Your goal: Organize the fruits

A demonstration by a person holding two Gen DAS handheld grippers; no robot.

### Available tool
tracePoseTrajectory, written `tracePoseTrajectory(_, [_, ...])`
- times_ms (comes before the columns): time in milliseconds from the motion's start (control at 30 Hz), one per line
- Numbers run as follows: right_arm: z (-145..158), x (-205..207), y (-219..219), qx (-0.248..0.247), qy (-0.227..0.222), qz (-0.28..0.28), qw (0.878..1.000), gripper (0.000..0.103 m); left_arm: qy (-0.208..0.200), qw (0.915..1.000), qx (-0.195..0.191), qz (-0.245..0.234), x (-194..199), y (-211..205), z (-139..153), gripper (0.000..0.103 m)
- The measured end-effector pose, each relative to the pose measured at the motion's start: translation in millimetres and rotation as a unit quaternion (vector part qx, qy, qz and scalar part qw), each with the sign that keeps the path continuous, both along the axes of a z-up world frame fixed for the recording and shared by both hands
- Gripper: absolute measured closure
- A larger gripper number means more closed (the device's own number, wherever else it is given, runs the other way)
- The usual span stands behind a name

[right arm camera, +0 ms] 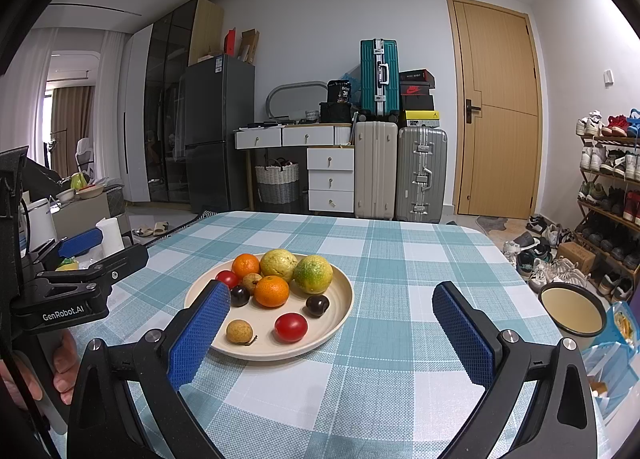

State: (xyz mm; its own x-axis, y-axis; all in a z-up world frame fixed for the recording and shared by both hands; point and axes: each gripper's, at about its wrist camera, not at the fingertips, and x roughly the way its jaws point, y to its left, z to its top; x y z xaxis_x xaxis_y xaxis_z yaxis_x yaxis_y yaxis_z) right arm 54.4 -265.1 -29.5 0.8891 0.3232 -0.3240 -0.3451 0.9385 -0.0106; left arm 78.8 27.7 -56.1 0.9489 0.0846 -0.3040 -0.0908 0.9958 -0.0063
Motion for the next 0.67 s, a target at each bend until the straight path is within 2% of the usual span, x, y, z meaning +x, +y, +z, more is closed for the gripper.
tracePoseTrajectory(667, [0.2,-0.3,-0.1,0.000,0.000,0.000,1.000,0.000,0.000,1.0000,0.001,0.000,0.5,1.7,-0.1,0.001])
